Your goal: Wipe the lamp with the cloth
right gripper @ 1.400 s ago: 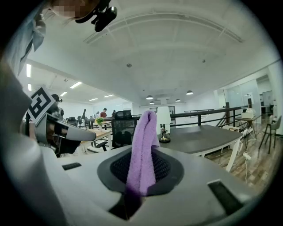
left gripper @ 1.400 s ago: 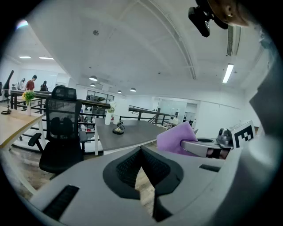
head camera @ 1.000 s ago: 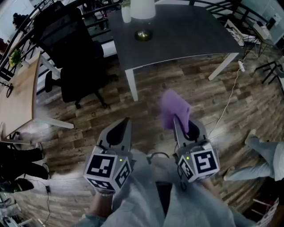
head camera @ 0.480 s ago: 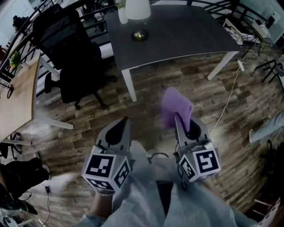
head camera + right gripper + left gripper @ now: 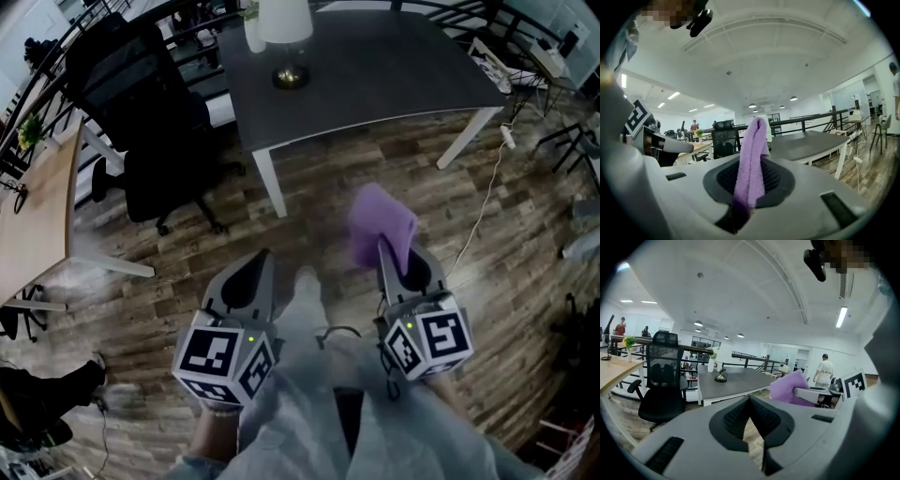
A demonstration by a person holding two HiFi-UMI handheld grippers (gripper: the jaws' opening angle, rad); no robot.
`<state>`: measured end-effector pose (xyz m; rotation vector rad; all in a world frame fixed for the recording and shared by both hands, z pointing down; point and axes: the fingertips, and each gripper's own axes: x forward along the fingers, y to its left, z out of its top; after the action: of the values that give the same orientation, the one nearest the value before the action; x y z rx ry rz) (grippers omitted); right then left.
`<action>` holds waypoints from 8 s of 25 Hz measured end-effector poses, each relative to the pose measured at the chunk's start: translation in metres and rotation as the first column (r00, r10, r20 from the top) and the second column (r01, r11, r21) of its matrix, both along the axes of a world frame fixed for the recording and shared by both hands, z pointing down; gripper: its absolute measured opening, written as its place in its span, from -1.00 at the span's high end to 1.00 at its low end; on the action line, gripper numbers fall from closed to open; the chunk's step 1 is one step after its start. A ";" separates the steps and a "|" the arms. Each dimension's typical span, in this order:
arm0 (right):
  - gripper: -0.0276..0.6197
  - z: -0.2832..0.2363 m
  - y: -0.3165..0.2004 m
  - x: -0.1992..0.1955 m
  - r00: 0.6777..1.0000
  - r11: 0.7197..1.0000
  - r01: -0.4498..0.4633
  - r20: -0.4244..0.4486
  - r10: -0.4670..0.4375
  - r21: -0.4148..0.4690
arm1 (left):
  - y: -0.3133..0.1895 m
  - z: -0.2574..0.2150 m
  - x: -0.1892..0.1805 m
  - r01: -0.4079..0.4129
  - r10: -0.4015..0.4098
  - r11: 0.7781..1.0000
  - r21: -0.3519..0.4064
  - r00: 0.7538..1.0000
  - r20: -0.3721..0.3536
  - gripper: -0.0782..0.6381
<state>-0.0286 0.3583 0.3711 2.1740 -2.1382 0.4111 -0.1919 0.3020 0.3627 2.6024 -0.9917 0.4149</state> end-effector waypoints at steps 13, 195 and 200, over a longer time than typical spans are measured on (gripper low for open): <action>0.76 0.011 -0.039 0.034 1.000 1.000 -0.026 0.005 0.026 -0.014 | -0.051 0.003 0.048 -0.051 0.051 0.999 0.008 0.999 0.002 0.76; 0.76 -0.014 -0.537 0.127 0.777 0.836 0.548 -0.367 -0.511 -0.004 | -0.433 -0.018 0.150 0.401 -0.400 0.916 0.027 0.916 -0.032 0.75; 0.76 -0.010 -0.539 0.151 0.799 0.858 0.513 -0.359 -0.483 -0.014 | -0.439 -0.017 0.158 0.386 -0.386 0.922 0.038 0.922 -0.025 0.76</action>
<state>0.1226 -0.1812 0.3606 1.4626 -2.4107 -0.1045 -0.0335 -0.1366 0.3453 2.3566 -1.4818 0.2717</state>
